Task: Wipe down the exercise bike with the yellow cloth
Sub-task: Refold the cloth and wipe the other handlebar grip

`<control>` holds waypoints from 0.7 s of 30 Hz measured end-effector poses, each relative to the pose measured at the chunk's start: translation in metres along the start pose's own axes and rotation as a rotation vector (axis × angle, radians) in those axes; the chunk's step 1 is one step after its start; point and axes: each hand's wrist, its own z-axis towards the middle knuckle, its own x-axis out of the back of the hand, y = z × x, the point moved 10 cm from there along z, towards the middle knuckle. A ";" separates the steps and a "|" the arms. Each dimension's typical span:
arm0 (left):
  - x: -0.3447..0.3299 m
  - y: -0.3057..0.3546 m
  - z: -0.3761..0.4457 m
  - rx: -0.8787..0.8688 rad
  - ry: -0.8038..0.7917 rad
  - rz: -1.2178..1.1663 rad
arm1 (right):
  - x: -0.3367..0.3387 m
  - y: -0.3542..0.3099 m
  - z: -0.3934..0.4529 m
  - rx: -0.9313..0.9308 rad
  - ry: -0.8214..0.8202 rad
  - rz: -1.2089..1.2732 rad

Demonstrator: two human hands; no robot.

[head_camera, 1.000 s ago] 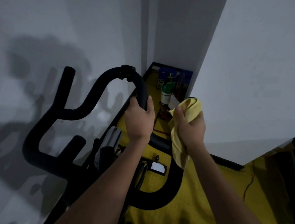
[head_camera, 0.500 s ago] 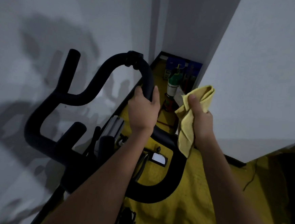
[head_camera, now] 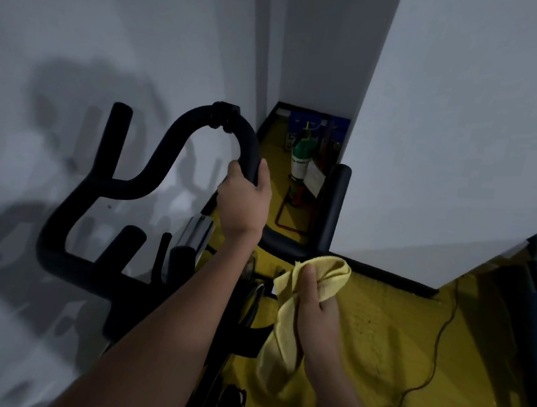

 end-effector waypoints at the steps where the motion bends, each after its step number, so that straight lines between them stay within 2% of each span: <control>1: 0.001 -0.001 0.001 0.015 0.005 -0.003 | 0.000 -0.009 0.007 0.048 0.025 -0.022; 8: -0.002 -0.002 0.006 0.028 0.011 -0.012 | -0.008 -0.079 0.087 0.323 0.149 -0.210; 12: -0.004 -0.003 0.009 0.020 0.010 -0.030 | -0.010 -0.116 0.106 0.398 0.192 -0.194; 15: -0.005 -0.004 0.010 0.014 0.001 -0.042 | -0.011 -0.108 0.111 0.339 0.113 -0.176; 21: -0.005 -0.001 0.000 -0.004 -0.025 -0.039 | -0.010 -0.061 0.083 0.031 -0.126 -0.014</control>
